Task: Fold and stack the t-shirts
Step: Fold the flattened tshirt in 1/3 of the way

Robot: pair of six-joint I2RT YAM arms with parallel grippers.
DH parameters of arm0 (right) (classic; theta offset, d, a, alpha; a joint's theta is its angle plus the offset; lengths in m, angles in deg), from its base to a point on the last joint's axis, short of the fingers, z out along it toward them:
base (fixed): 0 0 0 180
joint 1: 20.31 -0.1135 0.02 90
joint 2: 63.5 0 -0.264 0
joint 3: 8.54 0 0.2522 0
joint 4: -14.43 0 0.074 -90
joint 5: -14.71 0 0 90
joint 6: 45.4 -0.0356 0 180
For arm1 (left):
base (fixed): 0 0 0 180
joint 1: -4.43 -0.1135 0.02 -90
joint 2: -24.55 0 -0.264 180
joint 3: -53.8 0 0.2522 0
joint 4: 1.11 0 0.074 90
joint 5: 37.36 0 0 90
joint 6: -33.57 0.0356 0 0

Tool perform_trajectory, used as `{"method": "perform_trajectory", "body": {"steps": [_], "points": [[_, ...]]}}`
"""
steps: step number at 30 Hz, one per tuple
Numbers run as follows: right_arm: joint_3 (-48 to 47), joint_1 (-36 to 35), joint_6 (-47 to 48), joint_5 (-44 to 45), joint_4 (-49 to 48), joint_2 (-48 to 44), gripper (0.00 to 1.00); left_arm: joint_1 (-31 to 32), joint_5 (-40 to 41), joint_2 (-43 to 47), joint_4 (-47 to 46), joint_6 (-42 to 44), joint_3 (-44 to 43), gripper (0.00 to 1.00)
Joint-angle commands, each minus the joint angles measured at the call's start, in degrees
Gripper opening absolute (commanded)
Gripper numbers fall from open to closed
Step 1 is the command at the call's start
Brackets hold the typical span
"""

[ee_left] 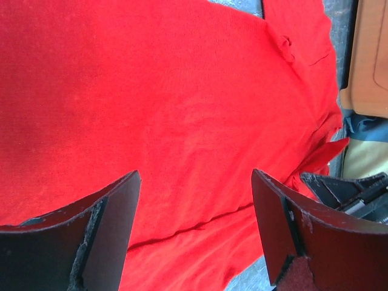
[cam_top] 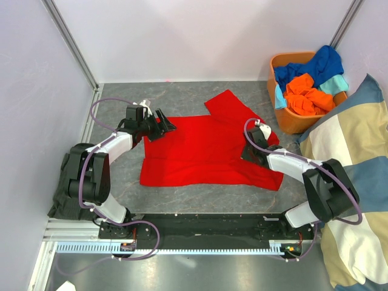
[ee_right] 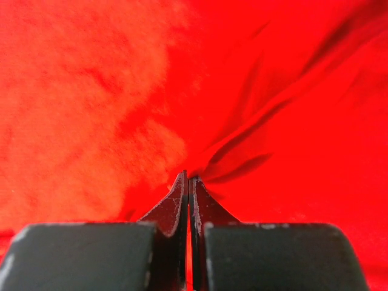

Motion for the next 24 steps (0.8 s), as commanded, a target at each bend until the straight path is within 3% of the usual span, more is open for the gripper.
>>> {"method": "perform_trajectory", "body": {"steps": [1, 18, 23, 24], "points": [[-4.2, -0.3, 2.2, -1.0, -4.4, 2.4, 0.00, -0.3, -1.0, 2.2, 0.7, -1.1, 0.1, 0.82], [-15.2, -0.3, 3.3, -2.1, -6.7, 13.4, 0.00, -0.4, -1.1, 1.7, 0.9, -1.1, 0.4, 0.82], [-16.6, -0.3, 3.4, 0.2, -6.5, 14.2, 0.16, -0.4, -0.9, 1.8, 1.1, -1.0, 0.3, 0.82], [-16.5, -0.3, 3.5, 1.1, -6.2, 13.6, 0.31, -0.4, -0.8, 1.8, 1.4, -0.6, 0.3, 0.82]]}}
